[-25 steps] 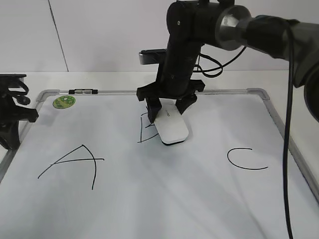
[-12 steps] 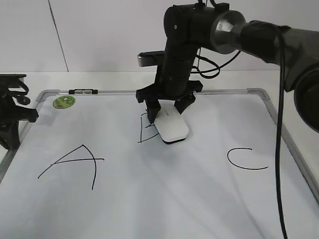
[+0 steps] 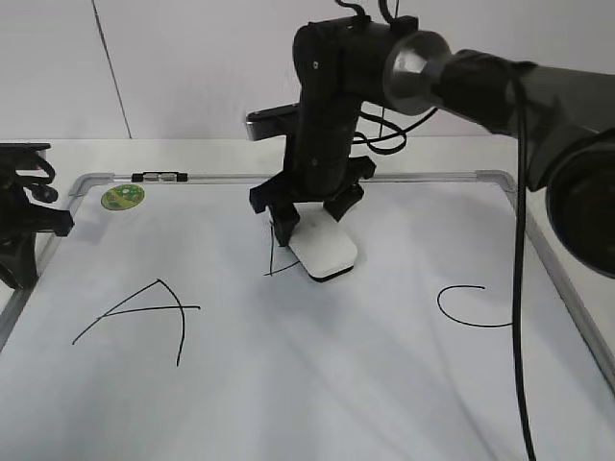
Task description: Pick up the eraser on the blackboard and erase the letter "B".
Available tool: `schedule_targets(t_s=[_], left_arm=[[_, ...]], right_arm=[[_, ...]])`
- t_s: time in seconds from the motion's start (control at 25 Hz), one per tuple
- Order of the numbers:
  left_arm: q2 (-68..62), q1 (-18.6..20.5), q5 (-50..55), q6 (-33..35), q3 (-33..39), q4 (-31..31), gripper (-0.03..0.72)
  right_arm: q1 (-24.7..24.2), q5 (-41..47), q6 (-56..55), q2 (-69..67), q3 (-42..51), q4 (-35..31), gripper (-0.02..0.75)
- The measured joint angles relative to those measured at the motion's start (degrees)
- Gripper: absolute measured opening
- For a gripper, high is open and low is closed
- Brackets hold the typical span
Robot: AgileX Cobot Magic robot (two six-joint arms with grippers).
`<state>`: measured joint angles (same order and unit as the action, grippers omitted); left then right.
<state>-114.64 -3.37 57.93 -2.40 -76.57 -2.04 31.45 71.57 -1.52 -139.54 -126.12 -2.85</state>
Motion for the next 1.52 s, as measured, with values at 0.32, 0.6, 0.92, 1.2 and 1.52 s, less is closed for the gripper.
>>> schedule_targets(t_s=[0.32,0.6,0.92,1.2,1.52], left_arm=[[0.0,0.0,0.0,0.0,0.0,0.0,0.04],[0.0,0.0,0.0,0.0,0.0,0.0,0.04],[0.0,0.0,-0.11,0.0,0.0,0.0,0.04],[0.0,0.0,-0.19,0.0,0.0,0.0,0.04],[0.0,0.0,-0.19,0.0,0.0,-0.03,0.04]], right_arm=[[6.09,-0.89,0.48,-0.25,-0.21,2.4,0.547],[8.69,-1.17,-0.88,-0.36,-0.21,3.97,0.547],[5.14,-1.3,-5.23,-0.36,-0.21,3.91,0.546],[-3.83,-1.43,-5.81,-0.36,-0.3,4.99,0.546],[-5.86,-1.47,-6.08,-0.36,-0.33,6.17,0.546]])
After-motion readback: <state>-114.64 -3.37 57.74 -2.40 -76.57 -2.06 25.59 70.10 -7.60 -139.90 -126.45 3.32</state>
